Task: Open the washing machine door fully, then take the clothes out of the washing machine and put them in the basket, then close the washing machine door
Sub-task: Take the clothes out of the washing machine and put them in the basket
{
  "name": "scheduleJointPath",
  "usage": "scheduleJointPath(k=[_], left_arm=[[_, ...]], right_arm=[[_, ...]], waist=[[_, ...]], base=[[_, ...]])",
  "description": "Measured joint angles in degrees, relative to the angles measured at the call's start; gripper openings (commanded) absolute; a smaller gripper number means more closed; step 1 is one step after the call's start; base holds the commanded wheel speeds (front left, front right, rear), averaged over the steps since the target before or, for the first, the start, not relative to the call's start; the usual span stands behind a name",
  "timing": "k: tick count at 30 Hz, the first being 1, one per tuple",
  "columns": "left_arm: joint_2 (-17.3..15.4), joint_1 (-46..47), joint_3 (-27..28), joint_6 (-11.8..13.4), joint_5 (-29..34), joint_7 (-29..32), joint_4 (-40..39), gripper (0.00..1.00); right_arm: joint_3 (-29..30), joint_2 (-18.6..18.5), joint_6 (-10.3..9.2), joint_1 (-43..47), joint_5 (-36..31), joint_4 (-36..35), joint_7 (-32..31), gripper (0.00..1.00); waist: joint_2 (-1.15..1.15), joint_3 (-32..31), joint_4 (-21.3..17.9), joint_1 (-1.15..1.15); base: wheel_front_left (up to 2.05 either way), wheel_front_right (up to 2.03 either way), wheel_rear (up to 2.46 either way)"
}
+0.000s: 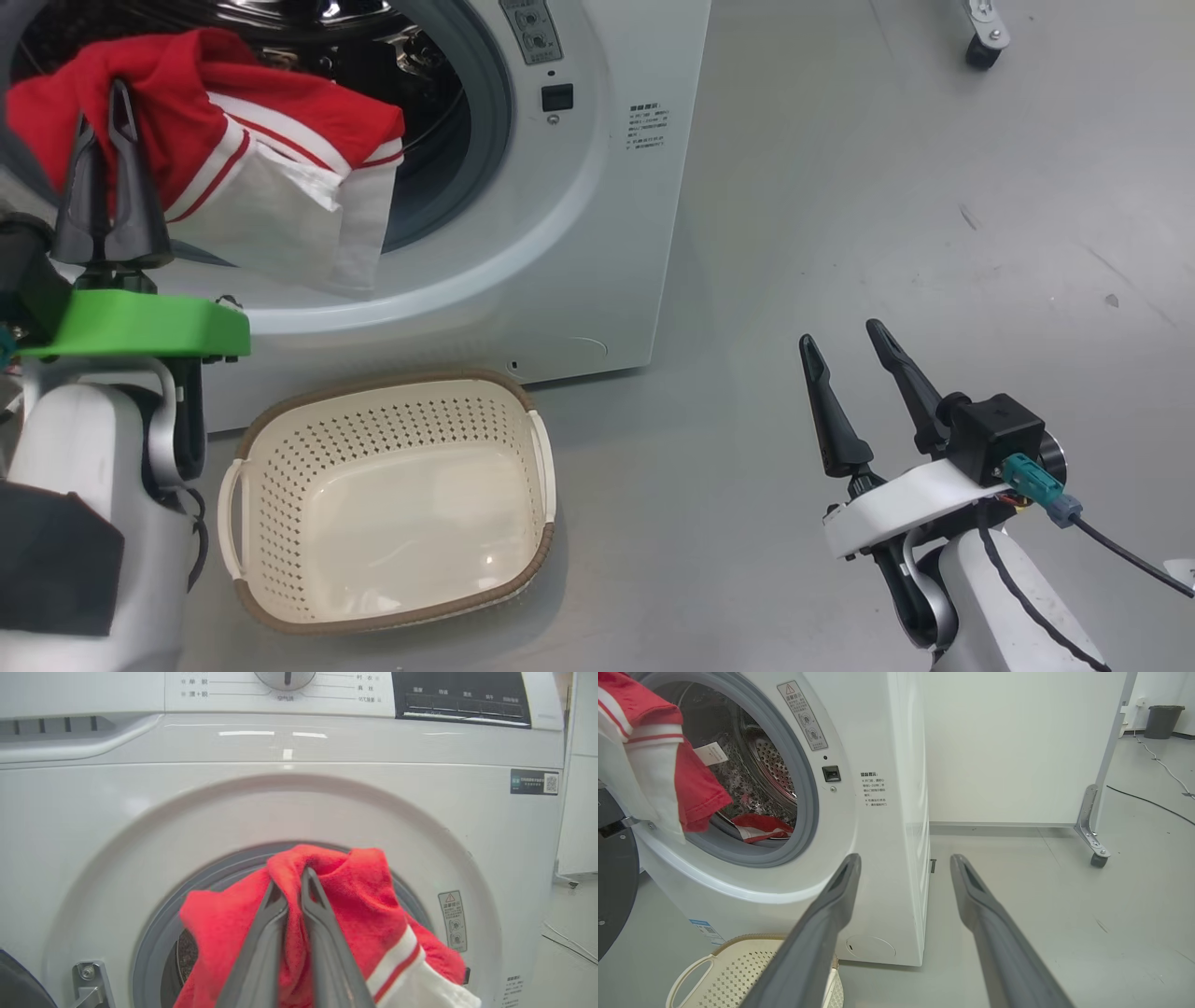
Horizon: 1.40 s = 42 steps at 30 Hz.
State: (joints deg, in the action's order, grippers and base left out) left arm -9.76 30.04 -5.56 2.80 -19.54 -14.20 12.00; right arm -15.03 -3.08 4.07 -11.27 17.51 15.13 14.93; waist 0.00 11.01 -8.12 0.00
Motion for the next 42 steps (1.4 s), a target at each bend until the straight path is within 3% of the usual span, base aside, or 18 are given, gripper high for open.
scheduleJointPath(k=[8, 23, 32, 42], left_arm=[[1.72, -6.62, -0.40, 1.07, 0.38, 0.12, -4.48, 0.00], [5.28, -19.36, -3.37, 2.47, -1.36, 7.09, -1.44, 0.00], [5.76, -19.24, -4.21, 2.53, -2.86, 7.83, 3.49, 0.00], [5.80, -11.04, -3.19, 2.52, -4.10, 8.94, 11.39, 0.00]], right_arm=[[0.07, 0.03, 0.41, 0.22, -0.13, -0.42, 0.00, 1.00], [0.08, 0.07, 0.79, 0.75, -0.82, -3.27, 0.01, 1.00], [0.33, 0.11, 0.92, -1.31, -1.13, -5.45, 0.00, 1.00], [1.33, 0.21, 0.90, -4.09, -1.46, -8.15, 0.01, 1.00]], waist=[[0.00, -0.71, 0.37, 0.00], [0.00, 3.26, -0.29, 0.00], [0.00, 9.03, -1.02, 0.00], [0.00, 16.76, -2.47, 0.00]], base=[[0.00, 0.00, 0.00], [0.00, 0.00, 0.00], [0.00, 0.00, 0.00], [0.00, 0.00, 0.00]])
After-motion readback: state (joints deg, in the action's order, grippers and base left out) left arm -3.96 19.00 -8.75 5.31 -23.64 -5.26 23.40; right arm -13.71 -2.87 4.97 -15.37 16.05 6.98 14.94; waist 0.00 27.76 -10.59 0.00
